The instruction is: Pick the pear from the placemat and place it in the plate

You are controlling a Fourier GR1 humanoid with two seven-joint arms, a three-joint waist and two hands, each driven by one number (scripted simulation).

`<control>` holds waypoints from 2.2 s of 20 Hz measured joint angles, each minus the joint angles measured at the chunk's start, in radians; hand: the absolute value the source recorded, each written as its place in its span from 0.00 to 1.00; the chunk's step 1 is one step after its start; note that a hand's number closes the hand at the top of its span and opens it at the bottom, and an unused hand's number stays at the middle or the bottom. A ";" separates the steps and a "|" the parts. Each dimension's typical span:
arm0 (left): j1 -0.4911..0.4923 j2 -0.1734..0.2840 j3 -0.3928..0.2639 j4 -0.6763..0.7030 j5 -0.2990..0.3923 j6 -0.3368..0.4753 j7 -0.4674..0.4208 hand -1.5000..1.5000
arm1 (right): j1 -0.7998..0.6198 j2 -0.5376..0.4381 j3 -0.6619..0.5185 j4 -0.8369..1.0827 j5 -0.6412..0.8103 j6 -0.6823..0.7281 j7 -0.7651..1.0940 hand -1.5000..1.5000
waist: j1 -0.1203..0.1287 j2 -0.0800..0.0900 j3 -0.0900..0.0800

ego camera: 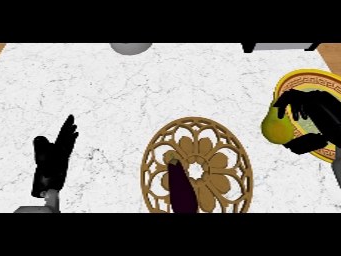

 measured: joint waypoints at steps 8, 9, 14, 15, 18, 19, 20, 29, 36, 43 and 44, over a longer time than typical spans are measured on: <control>-0.006 -0.001 -0.001 -0.020 0.000 -0.020 0.007 0.50 | 0.114 -0.044 -0.218 -0.256 -0.080 -0.032 0.142 1.00 | 0.024 0.008 0.000; -0.015 -0.005 0.001 -0.004 -0.001 -0.022 -0.001 0.50 | 0.116 -0.052 -0.244 -0.261 -0.094 -0.019 0.155 1.00 | 0.027 0.009 0.000; -0.007 -0.026 -0.007 0.021 -0.021 -0.025 -0.035 0.50 | 0.090 -0.064 -0.318 -0.168 -0.094 -0.024 0.152 1.00 | 0.042 0.013 0.000; -0.013 -0.030 -0.006 0.025 -0.023 -0.027 -0.035 0.50 | 0.071 -0.071 -0.328 -0.126 -0.088 -0.028 0.142 1.00 | 0.044 0.013 0.001; -0.033 -0.032 0.001 0.040 -0.027 -0.033 -0.027 0.50 | 0.017 -0.088 -0.344 0.000 -0.072 -0.042 0.103 1.00 | 0.048 0.014 0.001; -0.039 -0.022 0.011 0.030 -0.022 -0.043 -0.012 0.50 | -0.002 -0.093 -0.347 0.027 -0.068 -0.040 0.104 1.00 | 0.049 0.015 0.001; -0.033 -0.023 0.011 0.030 -0.024 -0.046 -0.018 0.50 | -0.015 -0.100 -0.350 0.068 -0.061 -0.045 0.084 1.00 | 0.050 0.015 0.001; -0.055 -0.039 0.013 0.052 -0.036 -0.053 -0.037 0.50 | -0.167 -0.170 -0.320 0.482 0.027 -0.038 -0.043 1.00 | 0.063 0.019 0.001; -0.056 -0.038 0.010 0.028 -0.034 -0.066 -0.014 0.50 | -0.236 -0.214 -0.269 0.771 0.088 0.044 -0.145 0.00 | 0.073 0.022 0.003; -0.048 -0.050 0.008 0.024 -0.042 -0.062 -0.014 0.50 | -0.319 -0.260 -0.283 0.958 0.076 0.116 -0.369 0.00 | 0.071 0.022 0.003; -0.050 -0.050 0.010 0.031 -0.045 -0.059 -0.015 0.50 | -0.322 -0.258 -0.298 0.961 0.053 0.135 -0.401 0.00 | 0.067 0.021 0.003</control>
